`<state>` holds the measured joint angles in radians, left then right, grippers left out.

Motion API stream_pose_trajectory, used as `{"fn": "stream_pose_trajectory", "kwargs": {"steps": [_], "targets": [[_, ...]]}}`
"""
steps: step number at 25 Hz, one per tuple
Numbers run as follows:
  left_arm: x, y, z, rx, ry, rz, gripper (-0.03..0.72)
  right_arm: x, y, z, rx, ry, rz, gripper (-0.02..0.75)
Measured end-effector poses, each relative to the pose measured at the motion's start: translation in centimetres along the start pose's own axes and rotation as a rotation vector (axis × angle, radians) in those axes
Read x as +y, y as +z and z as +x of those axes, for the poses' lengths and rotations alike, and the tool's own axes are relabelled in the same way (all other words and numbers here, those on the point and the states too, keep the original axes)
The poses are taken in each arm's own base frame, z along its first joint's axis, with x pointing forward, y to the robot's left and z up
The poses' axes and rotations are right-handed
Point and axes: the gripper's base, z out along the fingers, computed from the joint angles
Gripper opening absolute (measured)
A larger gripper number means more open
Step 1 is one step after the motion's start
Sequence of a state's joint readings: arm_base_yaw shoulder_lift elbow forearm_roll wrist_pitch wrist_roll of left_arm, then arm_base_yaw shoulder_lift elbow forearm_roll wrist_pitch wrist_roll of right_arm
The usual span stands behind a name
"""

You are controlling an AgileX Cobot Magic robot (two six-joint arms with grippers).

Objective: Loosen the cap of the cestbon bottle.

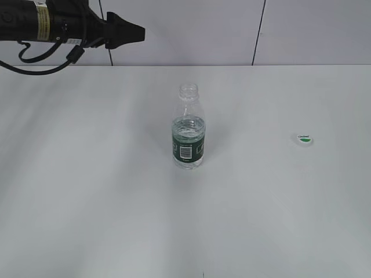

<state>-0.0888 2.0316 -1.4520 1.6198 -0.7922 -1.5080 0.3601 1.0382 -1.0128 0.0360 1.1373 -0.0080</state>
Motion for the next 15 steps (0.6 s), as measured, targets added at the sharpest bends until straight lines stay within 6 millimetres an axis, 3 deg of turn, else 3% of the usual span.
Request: {"fn": "stream_pose_trajectory", "kwargs": {"steps": [7, 15], "targets": [[0.0, 0.0, 0.0, 0.0, -0.001, -0.001, 0.585, -0.3, -2.7, 7.1, -0.166, -0.019, 0.033, 0.494], [-0.1, 0.0, 0.0, -0.001, -0.037, 0.018, 0.585, -0.4, -3.5, 14.6, -0.345, -0.026, 0.041, 0.494]]}}
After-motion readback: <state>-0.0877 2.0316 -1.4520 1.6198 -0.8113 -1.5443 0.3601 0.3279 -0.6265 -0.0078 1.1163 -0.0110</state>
